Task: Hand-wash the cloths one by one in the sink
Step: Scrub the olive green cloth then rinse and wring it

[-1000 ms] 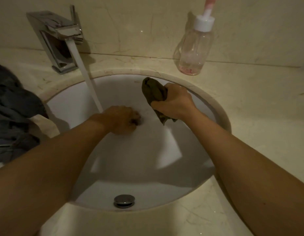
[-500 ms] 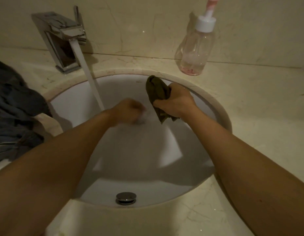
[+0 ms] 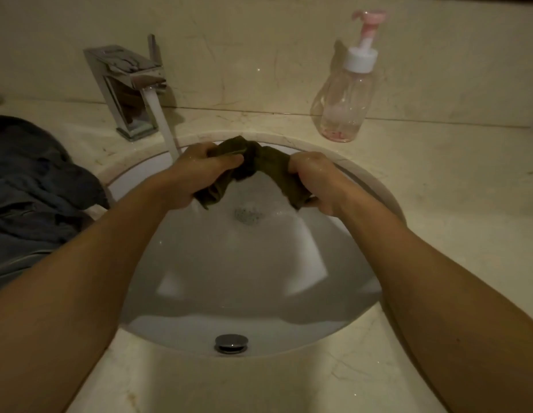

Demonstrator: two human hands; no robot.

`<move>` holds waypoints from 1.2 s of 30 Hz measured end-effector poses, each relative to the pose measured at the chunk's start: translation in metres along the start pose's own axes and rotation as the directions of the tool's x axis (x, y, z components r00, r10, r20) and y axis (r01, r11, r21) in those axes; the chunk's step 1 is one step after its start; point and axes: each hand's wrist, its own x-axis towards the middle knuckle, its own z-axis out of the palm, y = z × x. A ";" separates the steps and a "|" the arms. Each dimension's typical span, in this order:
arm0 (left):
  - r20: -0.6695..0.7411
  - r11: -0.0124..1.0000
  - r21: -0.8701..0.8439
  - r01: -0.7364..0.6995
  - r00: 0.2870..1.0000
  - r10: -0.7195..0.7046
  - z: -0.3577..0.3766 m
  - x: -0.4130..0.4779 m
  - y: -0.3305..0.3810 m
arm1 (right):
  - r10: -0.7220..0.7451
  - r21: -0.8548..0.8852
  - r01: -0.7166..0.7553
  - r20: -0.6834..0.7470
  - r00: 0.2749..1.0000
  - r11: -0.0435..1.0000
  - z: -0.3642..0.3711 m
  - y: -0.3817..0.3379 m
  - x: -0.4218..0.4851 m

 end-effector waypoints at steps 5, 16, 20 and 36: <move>0.124 0.874 0.486 0.017 0.988 -0.088 -0.010 0.003 -0.016 | 0.055 -0.400 -0.086 -0.089 0.995 0.912 -0.003 0.012 0.010; 0.252 0.450 0.883 -0.135 0.944 -0.212 0.028 0.022 -0.053 | 0.109 -0.869 0.326 0.390 0.914 0.373 0.041 0.043 0.017; 0.182 0.329 0.942 -0.063 0.921 -0.345 0.029 0.026 -0.066 | 0.024 -0.942 0.225 0.238 0.971 0.247 0.040 0.053 0.032; 0.168 0.520 0.854 -0.010 0.952 -0.258 0.017 0.019 -0.027 | 0.096 -0.797 0.006 0.080 0.992 0.604 0.021 0.022 0.032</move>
